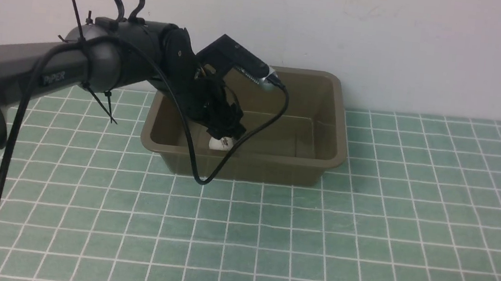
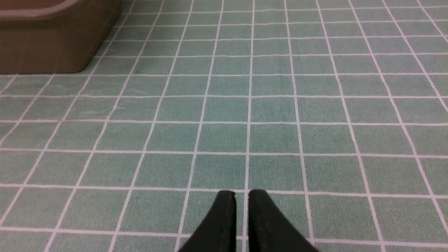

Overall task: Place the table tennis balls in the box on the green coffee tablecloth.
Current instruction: 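Drop the ball into the bin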

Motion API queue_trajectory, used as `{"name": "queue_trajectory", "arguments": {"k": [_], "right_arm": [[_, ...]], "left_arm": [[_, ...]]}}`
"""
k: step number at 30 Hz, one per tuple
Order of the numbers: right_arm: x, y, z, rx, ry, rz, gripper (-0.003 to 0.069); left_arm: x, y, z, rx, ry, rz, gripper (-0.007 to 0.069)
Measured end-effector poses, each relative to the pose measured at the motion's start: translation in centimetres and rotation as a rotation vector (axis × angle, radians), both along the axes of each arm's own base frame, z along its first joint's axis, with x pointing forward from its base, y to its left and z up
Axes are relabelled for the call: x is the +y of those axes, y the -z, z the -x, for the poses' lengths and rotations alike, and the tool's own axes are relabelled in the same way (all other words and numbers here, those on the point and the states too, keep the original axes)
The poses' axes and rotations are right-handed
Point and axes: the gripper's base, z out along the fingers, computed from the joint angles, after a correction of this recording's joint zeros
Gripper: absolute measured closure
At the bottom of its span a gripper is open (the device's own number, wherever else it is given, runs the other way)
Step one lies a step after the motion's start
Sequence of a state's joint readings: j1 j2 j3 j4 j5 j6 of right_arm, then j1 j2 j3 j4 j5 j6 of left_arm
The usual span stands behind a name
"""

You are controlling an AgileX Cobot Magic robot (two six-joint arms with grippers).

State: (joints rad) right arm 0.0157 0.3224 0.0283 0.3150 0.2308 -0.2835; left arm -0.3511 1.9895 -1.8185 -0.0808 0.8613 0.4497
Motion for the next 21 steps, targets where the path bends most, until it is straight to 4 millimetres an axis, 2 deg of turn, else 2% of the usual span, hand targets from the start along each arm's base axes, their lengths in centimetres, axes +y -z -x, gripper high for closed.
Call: {"name": "queue_trajectory", "arguments": {"k": [2,4,11,16,21], "right_arm": [[0.0,0.0,0.0,0.0,0.0,0.0,0.0615],[0.0,0.0,0.0,0.0,0.0,0.0,0.0615],[0.0,0.0,0.0,0.0,0.0,0.0,0.0615],[0.0,0.0,0.0,0.0,0.0,0.0,0.0615],[0.0,0.0,0.0,0.0,0.0,0.0,0.0615]], "left_arm": [[0.7,-2.0,1.0,-0.008,0.007,-0.051,0.0592],[1.6,-3.6,2.1,-0.003,0.007,-0.105,0.0623],[5.4,-8.4,6.2,0.064,-0.067,-0.164,0.0629],[7.3,-12.1,8.8,0.0,-0.148,-0.111,0.0629],[8.7,-16.9,13.5,-0.112,-0.246,0.005,0.0629]]}}
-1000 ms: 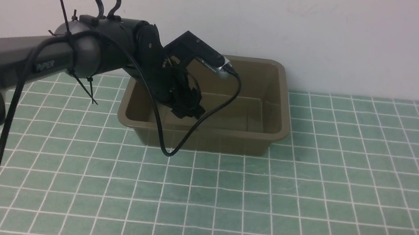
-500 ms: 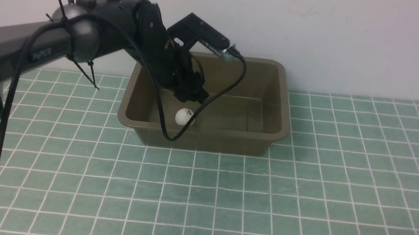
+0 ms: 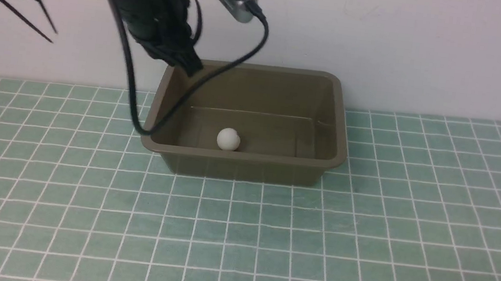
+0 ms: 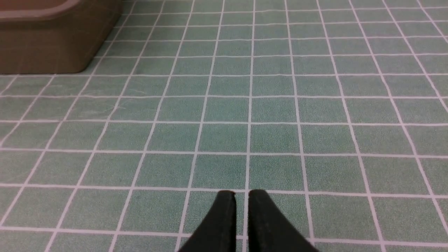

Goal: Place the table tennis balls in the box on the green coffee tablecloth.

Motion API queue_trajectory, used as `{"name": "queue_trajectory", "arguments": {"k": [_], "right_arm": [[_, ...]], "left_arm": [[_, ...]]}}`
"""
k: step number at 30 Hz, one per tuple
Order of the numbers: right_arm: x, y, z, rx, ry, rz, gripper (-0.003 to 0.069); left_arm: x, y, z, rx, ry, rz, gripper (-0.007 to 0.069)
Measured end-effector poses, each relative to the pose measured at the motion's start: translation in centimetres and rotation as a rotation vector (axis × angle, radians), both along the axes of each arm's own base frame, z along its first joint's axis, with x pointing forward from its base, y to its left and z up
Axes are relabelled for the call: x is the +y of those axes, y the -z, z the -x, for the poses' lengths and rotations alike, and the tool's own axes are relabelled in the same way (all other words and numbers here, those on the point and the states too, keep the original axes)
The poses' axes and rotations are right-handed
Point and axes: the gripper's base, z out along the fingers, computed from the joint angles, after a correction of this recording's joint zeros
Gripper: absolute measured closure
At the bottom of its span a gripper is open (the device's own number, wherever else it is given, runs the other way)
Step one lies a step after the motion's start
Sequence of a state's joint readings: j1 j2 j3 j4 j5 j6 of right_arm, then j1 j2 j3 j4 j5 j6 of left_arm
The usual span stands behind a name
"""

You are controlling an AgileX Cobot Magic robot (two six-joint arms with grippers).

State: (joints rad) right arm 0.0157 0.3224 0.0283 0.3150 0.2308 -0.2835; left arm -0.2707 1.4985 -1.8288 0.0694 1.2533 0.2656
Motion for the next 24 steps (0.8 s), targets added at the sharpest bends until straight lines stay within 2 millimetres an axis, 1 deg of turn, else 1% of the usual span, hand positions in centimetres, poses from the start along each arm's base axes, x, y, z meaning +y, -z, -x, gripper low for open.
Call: {"name": "queue_trajectory", "arguments": {"k": [2,3,4,5,7,10,13,14,15,17,18,19,21,24], "right_arm": [[0.0,0.0,0.0,0.0,0.0,0.0,0.0615],[0.0,0.0,0.0,0.0,0.0,0.0,0.0615],[0.0,0.0,0.0,0.0,0.0,0.0,0.0615],[0.0,0.0,0.0,0.0,0.0,0.0,0.0615],[0.0,0.0,0.0,0.0,0.0,0.0,0.0615],[0.0,0.0,0.0,0.0,0.0,0.0,0.0615],[0.0,0.0,0.0,0.0,0.0,0.0,0.0615],[0.0,0.0,0.0,0.0,0.0,0.0,0.0615],[0.0,0.0,0.0,0.0,0.0,0.0,0.0615],[0.0,0.0,0.0,0.0,0.0,0.0,0.0615],[0.0,0.0,0.0,0.0,0.0,0.0,0.0615],[0.0,0.0,0.0,0.0,0.0,0.0,0.0615],[0.0,0.0,0.0,0.0,0.0,0.0,0.0615],[0.0,0.0,0.0,0.0,0.0,0.0,0.0615]], "left_arm": [[0.6,-1.4,2.1,-0.039,-0.024,0.035,0.0629],[1.0,-2.1,3.5,-0.063,-0.034,0.051,0.0629],[1.3,-2.5,4.5,-0.078,-0.037,0.059,0.0629],[1.7,-2.9,6.0,-0.097,-0.041,0.07,0.0629],[2.3,-3.6,8.3,-0.132,-0.041,0.08,0.0629],[3.1,-3.9,11.1,-0.162,-0.04,0.09,0.0629],[3.8,-3.7,13.6,-0.183,-0.041,0.094,0.0629],[3.9,-3.5,13.9,-0.178,-0.041,0.093,0.0629],[4.1,-3.6,14.8,-0.192,-0.041,0.097,0.0629],[4.7,-2.6,16.9,-0.186,-0.041,0.096,0.0629],[4.9,-2.1,17.5,-0.183,-0.041,0.095,0.0629],[5.2,-1.7,18.5,-0.189,-0.044,0.1,0.0629],[5.3,-1.2,19.3,-0.188,-0.048,0.112,0.0629],[5.7,0.1,21.3,-0.184,-0.058,0.157,0.0629]]}}
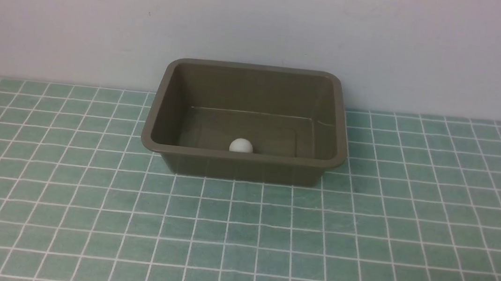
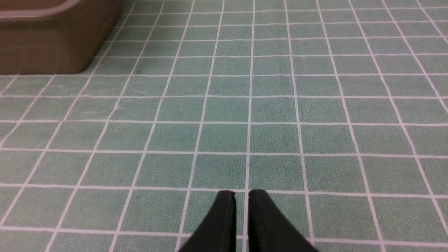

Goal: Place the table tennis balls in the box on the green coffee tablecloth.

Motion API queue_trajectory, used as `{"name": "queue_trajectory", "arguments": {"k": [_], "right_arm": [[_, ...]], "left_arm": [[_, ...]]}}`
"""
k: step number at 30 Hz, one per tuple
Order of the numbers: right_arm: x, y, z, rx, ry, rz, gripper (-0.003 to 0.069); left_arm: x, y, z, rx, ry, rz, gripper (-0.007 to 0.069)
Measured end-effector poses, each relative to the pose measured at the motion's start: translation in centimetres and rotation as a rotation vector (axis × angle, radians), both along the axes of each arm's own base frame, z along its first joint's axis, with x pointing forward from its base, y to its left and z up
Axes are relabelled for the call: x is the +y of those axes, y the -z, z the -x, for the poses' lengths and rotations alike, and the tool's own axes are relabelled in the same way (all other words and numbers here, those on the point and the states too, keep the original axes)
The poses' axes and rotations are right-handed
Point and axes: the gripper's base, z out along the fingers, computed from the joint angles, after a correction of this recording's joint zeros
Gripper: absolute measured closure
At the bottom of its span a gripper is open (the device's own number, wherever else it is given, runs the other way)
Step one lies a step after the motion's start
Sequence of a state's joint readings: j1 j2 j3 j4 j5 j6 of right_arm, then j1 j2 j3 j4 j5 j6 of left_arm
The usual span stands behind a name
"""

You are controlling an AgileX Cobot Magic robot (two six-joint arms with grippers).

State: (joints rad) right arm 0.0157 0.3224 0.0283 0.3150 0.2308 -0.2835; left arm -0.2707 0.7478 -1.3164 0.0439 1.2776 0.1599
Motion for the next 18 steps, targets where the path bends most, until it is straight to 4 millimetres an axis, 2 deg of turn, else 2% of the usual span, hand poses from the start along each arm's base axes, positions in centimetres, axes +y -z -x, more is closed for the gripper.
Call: {"name": "queue_trajectory", "arguments": {"k": [3,4,9,14,18], "right_arm": [[0.0,0.0,0.0,0.0,0.0,0.0,0.0615],[0.0,0.0,0.0,0.0,0.0,0.0,0.0615],[0.0,0.0,0.0,0.0,0.0,0.0,0.0615],[0.0,0.0,0.0,0.0,0.0,0.0,0.0615],[0.0,0.0,0.0,0.0,0.0,0.0,0.0615]], "left_arm": [[0.2,1.1,2.3,-0.052,0.014,0.071,0.0629],[0.4,1.5,3.5,-0.109,0.022,0.105,0.0629],[1.2,3.8,6.9,-0.289,0.042,0.179,0.0629],[1.4,7.5,8.1,-0.32,0.029,0.256,0.0629],[1.5,9.8,8.6,-0.418,0.021,0.346,0.0629]]}}
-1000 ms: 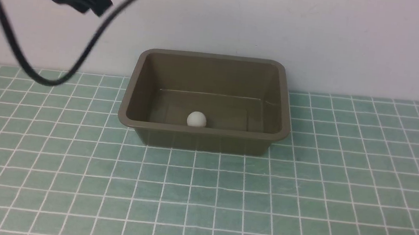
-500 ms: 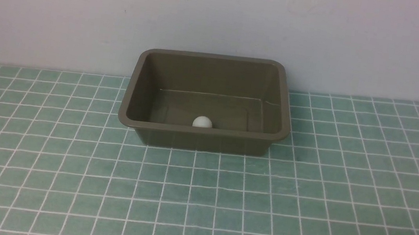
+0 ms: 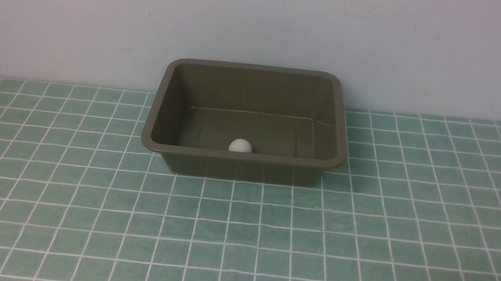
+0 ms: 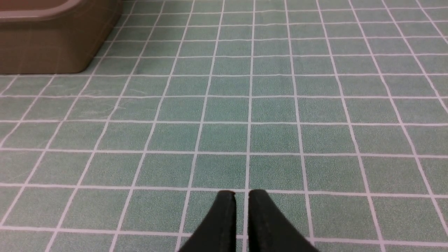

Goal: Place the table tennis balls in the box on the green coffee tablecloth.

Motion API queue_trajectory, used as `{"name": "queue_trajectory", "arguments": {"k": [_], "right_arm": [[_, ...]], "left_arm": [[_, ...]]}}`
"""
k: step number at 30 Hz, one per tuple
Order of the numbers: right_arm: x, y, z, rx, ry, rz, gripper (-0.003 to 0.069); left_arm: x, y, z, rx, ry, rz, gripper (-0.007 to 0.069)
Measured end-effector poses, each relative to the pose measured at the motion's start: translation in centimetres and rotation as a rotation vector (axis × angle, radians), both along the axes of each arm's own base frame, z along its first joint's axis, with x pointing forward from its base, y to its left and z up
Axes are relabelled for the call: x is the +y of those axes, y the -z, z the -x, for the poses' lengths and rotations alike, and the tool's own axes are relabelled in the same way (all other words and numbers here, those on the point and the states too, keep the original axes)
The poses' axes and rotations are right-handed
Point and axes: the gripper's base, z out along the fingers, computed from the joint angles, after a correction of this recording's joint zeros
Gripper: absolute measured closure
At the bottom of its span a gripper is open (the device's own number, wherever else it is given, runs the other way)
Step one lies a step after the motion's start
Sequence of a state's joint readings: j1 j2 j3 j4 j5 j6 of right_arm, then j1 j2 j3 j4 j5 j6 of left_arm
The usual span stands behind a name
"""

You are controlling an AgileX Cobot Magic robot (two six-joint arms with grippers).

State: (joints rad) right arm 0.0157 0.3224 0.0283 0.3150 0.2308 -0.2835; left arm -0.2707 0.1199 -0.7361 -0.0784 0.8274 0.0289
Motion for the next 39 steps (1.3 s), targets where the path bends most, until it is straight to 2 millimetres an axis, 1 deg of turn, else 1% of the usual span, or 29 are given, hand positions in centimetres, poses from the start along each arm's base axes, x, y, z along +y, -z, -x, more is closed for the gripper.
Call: {"name": "queue_trajectory", "arguments": {"k": [3,4,6,9,13,15,20,23,26,27,34,39], "right_arm": [[0.0,0.0,0.0,0.0,0.0,0.0,0.0615],[0.0,0.0,0.0,0.0,0.0,0.0,0.0615],[0.0,0.0,0.0,0.0,0.0,0.0,0.0615],[0.0,0.0,0.0,-0.002,0.0,0.0,0.0615],[0.0,0.0,0.0,-0.002,0.0,0.0,0.0615],[0.0,0.0,0.0,-0.002,0.0,0.0,0.0615],[0.0,0.0,0.0,-0.002,0.0,0.0,0.0615],[0.0,0.0,0.0,-0.002,0.0,0.0,0.0615],[0.0,0.0,0.0,-0.002,0.0,0.0,0.0615],[0.0,0.0,0.0,-0.002,0.0,0.0,0.0615],[0.0,0.0,0.0,-0.002,0.0,0.0,0.0615],[0.0,0.0,0.0,-0.002,0.0,0.0,0.0615]], "left_arm": [[0.1,1.5,0.5,-0.087,-0.001,0.076,0.0629],[0.1,2.3,0.3,-0.124,-0.003,0.122,0.0629],[-0.1,3.4,-0.4,-0.128,-0.004,0.176,0.0629],[-0.4,4.3,-1.1,-0.094,0.004,0.254,0.0629],[-0.5,4.8,-1.3,-0.078,0.006,0.263,0.0629],[-0.4,4.7,-1.4,-0.102,-0.003,0.237,0.0629],[0.2,4.4,-1.5,-0.197,-0.069,0.039,0.0629],[0.6,5.4,-2.1,-0.177,-0.114,-0.084,0.0629],[0.6,7.4,-3.0,-0.12,-0.14,-0.156,0.0629],[0.6,8.5,-3.4,-0.082,-0.163,-0.164,0.0629],[0.8,14.0,-5.0,0.11,-0.338,-0.1,0.0629],[1.0,18.1,-5.7,0.225,-0.392,-0.061,0.0629]]}}
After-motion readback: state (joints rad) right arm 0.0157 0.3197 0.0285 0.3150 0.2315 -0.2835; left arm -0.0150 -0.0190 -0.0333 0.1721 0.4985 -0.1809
